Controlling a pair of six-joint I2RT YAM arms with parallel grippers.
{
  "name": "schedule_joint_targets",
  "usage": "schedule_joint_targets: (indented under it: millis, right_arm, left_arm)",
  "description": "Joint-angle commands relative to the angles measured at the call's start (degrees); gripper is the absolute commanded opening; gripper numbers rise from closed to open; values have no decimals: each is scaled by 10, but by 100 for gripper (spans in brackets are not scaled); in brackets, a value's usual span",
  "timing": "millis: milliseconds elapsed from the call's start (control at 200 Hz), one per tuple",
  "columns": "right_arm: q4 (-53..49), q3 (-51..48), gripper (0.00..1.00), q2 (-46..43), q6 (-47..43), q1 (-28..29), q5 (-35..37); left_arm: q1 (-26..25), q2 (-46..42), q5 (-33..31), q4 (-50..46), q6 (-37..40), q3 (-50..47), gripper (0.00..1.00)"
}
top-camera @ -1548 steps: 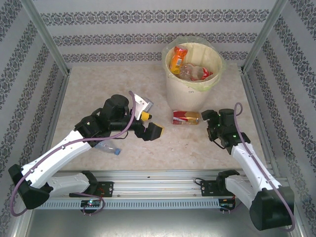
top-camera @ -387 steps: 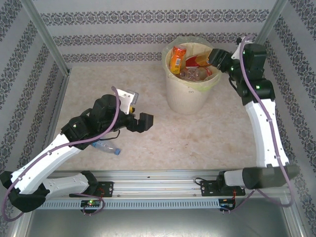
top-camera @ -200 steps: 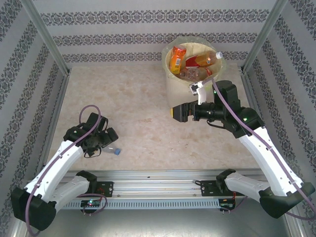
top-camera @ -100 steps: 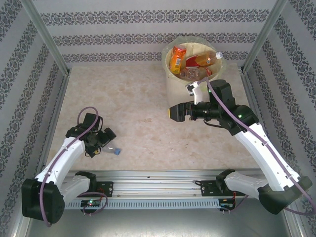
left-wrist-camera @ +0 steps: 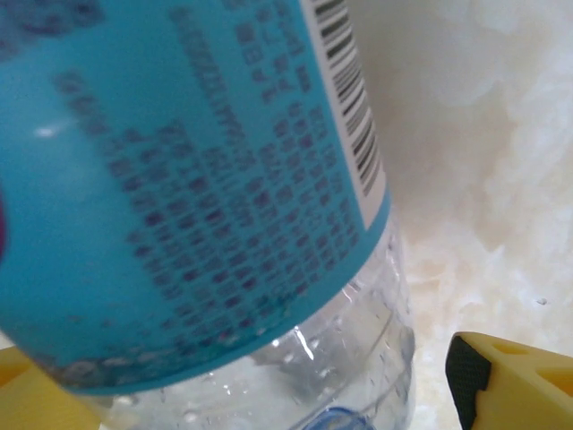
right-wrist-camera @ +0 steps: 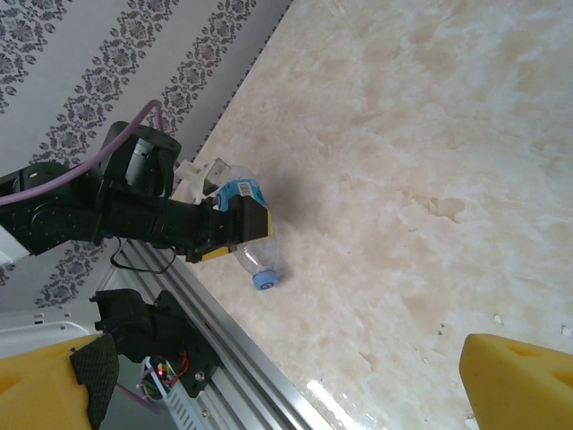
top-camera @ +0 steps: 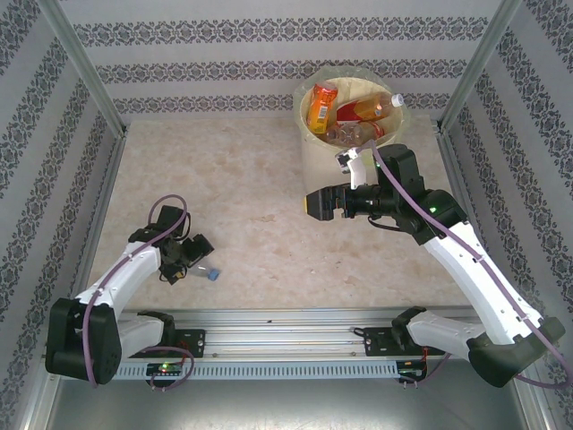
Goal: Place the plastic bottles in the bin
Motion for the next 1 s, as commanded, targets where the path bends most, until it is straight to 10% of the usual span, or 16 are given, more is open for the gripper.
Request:
schedule_joint_targets:
  millis: [0,525,994]
  right_arm:
    - [6,-10,98,-6,6,8,8]
    - [76,-84,96,10,58,18,-65]
    - [301,-176,89,105,234,123,-80]
  left_arm:
    - [8,4,0,21,17,-11,93]
    - [9,-19,43,52,41,-18,73]
    - [-39,-66,196,194,-89,45,72]
